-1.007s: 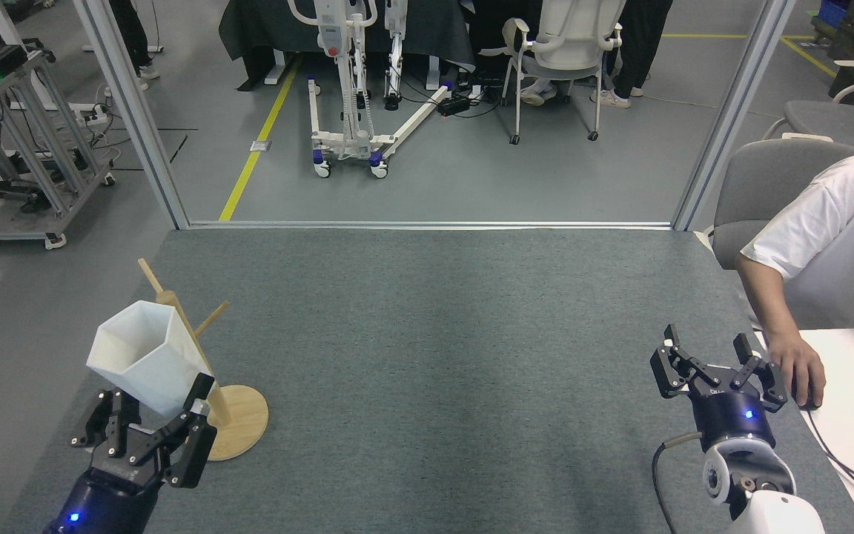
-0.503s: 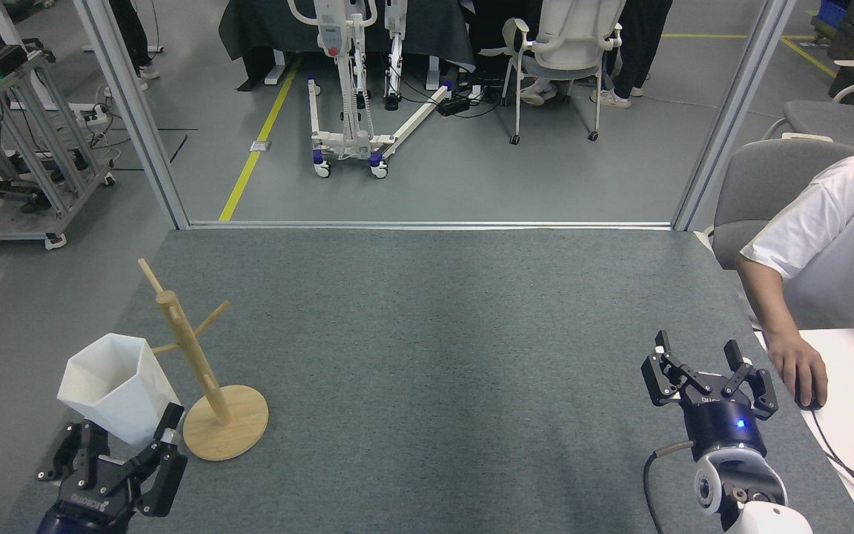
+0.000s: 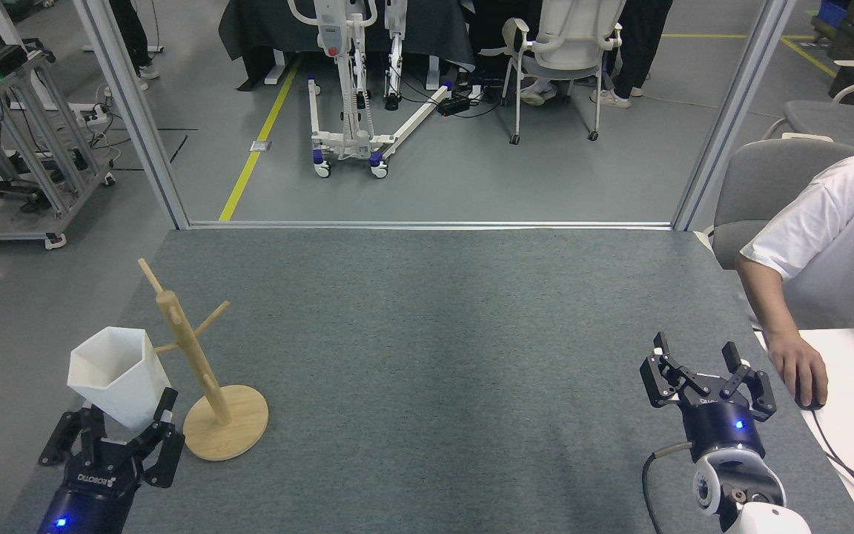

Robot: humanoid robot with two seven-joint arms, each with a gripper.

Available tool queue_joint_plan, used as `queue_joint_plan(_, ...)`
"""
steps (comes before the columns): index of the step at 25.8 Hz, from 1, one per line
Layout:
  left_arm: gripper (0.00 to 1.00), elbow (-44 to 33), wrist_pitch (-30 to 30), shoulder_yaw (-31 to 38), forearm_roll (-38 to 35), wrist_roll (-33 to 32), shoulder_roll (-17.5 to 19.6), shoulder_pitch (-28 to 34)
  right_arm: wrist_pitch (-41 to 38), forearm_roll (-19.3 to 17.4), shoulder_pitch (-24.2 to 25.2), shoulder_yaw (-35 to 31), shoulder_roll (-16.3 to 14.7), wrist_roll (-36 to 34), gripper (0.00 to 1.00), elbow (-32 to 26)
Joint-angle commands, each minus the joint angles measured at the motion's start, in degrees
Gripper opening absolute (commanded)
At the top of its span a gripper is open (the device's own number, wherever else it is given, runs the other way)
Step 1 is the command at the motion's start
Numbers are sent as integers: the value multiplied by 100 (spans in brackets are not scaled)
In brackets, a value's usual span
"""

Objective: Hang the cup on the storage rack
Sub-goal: 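Lower the cup's handle onto a rack peg with the left gripper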

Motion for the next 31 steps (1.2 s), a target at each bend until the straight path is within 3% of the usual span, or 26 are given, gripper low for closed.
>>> queue_joint_plan(1,0,55,5,-4,-6,15,23,-26,0,0,0,0,6,7,99,4)
queue_joint_plan(31,0,732,-663,-364,-24,243,269,-474,0,0,0,0,15,-2,99,22)
